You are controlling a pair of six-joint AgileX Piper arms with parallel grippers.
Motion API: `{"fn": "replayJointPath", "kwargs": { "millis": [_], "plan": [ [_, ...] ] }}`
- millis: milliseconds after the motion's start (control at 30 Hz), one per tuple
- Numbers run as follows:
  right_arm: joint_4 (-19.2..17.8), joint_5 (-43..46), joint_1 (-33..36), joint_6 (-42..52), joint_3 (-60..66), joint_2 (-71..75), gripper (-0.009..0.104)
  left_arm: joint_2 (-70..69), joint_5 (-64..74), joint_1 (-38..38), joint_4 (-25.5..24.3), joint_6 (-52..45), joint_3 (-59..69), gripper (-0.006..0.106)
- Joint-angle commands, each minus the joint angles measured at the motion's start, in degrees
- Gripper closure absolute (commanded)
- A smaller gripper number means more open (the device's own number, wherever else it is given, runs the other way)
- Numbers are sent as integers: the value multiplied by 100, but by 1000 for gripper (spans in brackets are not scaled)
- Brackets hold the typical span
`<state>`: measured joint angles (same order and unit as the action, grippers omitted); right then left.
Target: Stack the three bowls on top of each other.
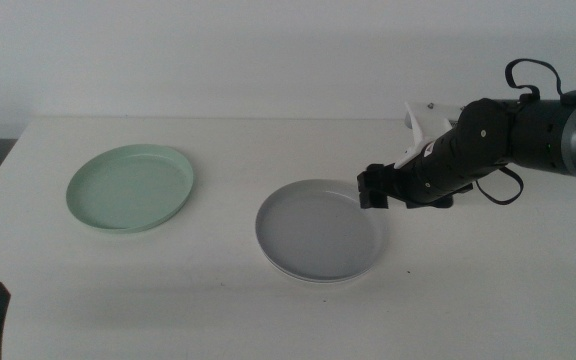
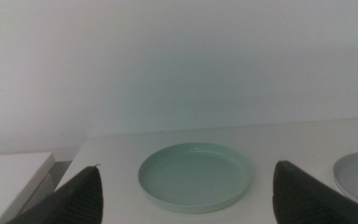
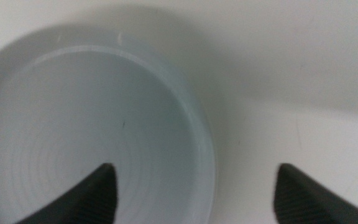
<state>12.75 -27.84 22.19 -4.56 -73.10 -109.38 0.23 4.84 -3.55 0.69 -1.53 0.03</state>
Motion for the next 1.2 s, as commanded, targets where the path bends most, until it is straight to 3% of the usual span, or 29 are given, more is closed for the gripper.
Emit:
{"fn": "replayJointPath", "kwargs": {
  "millis": [0, 33, 200, 333, 567, 867, 1167],
  "plan": [
    [-51, -326, 17, 183, -153, 59, 15, -23, -81, -22, 13, 7, -3, 7],
    [-67, -616, 7, 307, -281, 59, 2, -23, -81, -22, 13, 7, -3, 7],
    [-24, -1435, 7, 1178, -775, 582, 4, -23, -81, -22, 13, 7, -3, 7],
    [379, -1409, 7, 1861, -504, 1928, 4, -23, -81, -22, 13, 7, -3, 7],
    [1197, -858, 7, 3792, 1189, 4502, 4, -23, -81, -22, 13, 7, -3, 7],
    [2082, -1366, 7, 4433, 1404, 5418, 4, -23, -81, -22, 13, 7, -3, 7],
    [2255, -1290, 7, 4399, 1404, 5418, 4, -23, -81, -22, 13, 7, -3, 7]
  ]
}}
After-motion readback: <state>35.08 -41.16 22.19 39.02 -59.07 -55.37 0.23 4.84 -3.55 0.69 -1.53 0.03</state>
